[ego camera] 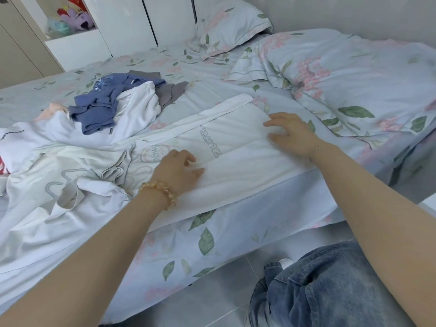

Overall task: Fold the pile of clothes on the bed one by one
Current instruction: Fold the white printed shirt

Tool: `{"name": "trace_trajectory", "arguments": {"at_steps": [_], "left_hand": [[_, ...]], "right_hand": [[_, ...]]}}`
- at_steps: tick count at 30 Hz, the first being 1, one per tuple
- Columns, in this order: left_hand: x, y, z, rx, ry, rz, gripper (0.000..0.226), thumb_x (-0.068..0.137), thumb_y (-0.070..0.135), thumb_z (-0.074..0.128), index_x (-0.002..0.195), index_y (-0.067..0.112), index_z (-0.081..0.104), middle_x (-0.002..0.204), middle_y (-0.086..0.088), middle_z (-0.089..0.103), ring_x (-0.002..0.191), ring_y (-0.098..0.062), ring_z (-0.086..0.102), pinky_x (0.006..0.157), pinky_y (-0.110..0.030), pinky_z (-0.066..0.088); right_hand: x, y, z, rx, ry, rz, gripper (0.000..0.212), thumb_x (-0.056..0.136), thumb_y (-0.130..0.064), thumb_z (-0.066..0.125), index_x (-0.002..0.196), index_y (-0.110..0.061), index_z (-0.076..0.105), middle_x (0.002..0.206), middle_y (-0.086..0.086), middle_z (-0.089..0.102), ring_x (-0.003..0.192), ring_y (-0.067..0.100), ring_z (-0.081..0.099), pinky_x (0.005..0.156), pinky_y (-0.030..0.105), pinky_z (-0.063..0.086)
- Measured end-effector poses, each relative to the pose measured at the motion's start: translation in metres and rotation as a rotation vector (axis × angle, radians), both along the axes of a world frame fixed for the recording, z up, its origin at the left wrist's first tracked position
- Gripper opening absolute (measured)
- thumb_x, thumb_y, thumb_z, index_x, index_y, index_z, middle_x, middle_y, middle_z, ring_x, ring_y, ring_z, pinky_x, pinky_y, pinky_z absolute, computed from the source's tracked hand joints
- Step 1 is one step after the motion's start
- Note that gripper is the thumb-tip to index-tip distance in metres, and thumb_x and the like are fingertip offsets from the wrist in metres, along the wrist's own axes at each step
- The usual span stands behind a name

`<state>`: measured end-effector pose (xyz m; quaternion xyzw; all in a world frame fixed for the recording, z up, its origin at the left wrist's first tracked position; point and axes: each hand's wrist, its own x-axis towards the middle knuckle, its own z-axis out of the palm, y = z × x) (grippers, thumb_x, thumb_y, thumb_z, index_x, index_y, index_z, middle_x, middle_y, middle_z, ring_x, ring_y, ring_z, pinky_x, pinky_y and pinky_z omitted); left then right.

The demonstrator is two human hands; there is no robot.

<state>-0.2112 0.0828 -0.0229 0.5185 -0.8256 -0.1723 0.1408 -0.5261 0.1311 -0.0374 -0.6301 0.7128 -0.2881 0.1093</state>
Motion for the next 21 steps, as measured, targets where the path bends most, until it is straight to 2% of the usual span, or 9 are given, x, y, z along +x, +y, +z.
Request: {"name": "trace_trajectory", "arguments": {"at_steps": [2,5,7,9,12,14,16,18,21], "left_hand": [[0.015,-0.006,-0.003,0.070,-0.057,-0.010,0.021,0.085,0.041,0.067,0.087,0.023,0.057,0.095,0.001,0.056,0.088,-0.019,0.055,0.076,-0.029,0.042],[0.020,-0.008,-0.004,0.083,0.076,-0.045,0.021,0.092,0.034,0.060,0.076,0.024,0.052,0.074,0.007,0.052,0.070,-0.012,0.050,0.064,-0.025,0.035],[0.015,-0.016,0.000,0.124,0.250,0.003,0.021,0.093,0.032,0.059,0.076,0.022,0.053,0.065,0.009,0.048,0.061,-0.009,0.044,0.058,-0.022,0.033],[0.010,-0.025,0.001,0.112,0.279,0.036,0.019,0.093,0.031,0.059,0.080,0.018,0.056,0.067,0.006,0.050,0.063,-0.011,0.046,0.060,-0.023,0.034],[0.006,-0.031,-0.012,0.002,0.023,0.046,0.015,0.093,0.031,0.056,0.095,0.016,0.058,0.095,-0.005,0.058,0.091,-0.024,0.056,0.076,-0.032,0.041],[0.005,-0.019,-0.020,-0.214,-0.139,0.031,0.037,0.090,0.039,0.047,0.117,0.016,0.056,0.118,-0.010,0.053,0.109,-0.031,0.051,0.088,-0.041,0.041],[0.004,0.001,-0.022,-0.386,-0.133,-0.036,0.061,0.085,0.052,0.034,0.134,0.018,0.047,0.137,-0.009,0.046,0.125,-0.031,0.045,0.100,-0.048,0.036],[0.006,0.024,-0.026,-0.345,-0.166,-0.146,0.074,0.085,0.064,0.022,0.147,0.025,0.032,0.155,-0.003,0.027,0.142,-0.023,0.027,0.114,-0.049,0.021],[0.017,0.045,-0.042,-0.141,-0.329,-0.242,0.087,0.076,0.074,-0.008,0.153,0.032,-0.003,0.160,0.009,-0.013,0.147,-0.009,-0.010,0.120,-0.038,-0.006]], "right_hand": [[0.002,-0.011,-0.004,0.070,0.050,0.005,0.017,0.090,-0.028,0.066,0.106,-0.023,0.068,0.133,0.001,0.056,0.130,0.024,0.041,0.110,0.036,0.029],[-0.003,-0.020,-0.001,0.048,0.076,-0.066,0.007,0.089,-0.025,0.065,0.083,-0.023,0.063,0.107,0.005,0.064,0.107,0.028,0.056,0.097,0.041,0.040],[-0.005,-0.024,0.000,-0.009,0.094,-0.105,0.010,0.092,-0.025,0.061,0.084,-0.021,0.061,0.102,0.005,0.065,0.101,0.027,0.058,0.095,0.039,0.038],[-0.003,-0.030,-0.001,-0.069,0.137,-0.159,0.010,0.095,-0.025,0.057,0.089,-0.019,0.062,0.102,0.006,0.063,0.101,0.027,0.056,0.093,0.036,0.032],[0.005,-0.038,-0.009,-0.058,0.283,-0.197,0.017,0.095,-0.018,0.053,0.107,-0.015,0.066,0.112,0.011,0.056,0.111,0.032,0.049,0.099,0.037,0.026],[0.016,-0.036,-0.010,0.004,0.335,-0.164,0.030,0.095,-0.015,0.050,0.123,-0.014,0.061,0.132,0.012,0.050,0.125,0.033,0.042,0.111,0.040,0.018],[0.034,-0.030,-0.007,-0.098,0.361,-0.065,0.036,0.096,-0.018,0.047,0.129,-0.010,0.058,0.145,0.015,0.044,0.134,0.035,0.039,0.115,0.046,0.016],[0.061,-0.015,-0.001,-0.138,0.309,0.104,0.042,0.099,-0.027,0.044,0.135,-0.008,0.054,0.151,0.014,0.038,0.140,0.033,0.035,0.117,0.045,0.017],[0.093,0.016,-0.014,0.088,0.260,0.382,0.055,0.101,-0.046,0.033,0.151,-0.026,0.028,0.161,-0.005,0.008,0.149,0.011,0.006,0.120,0.030,0.001]]}}
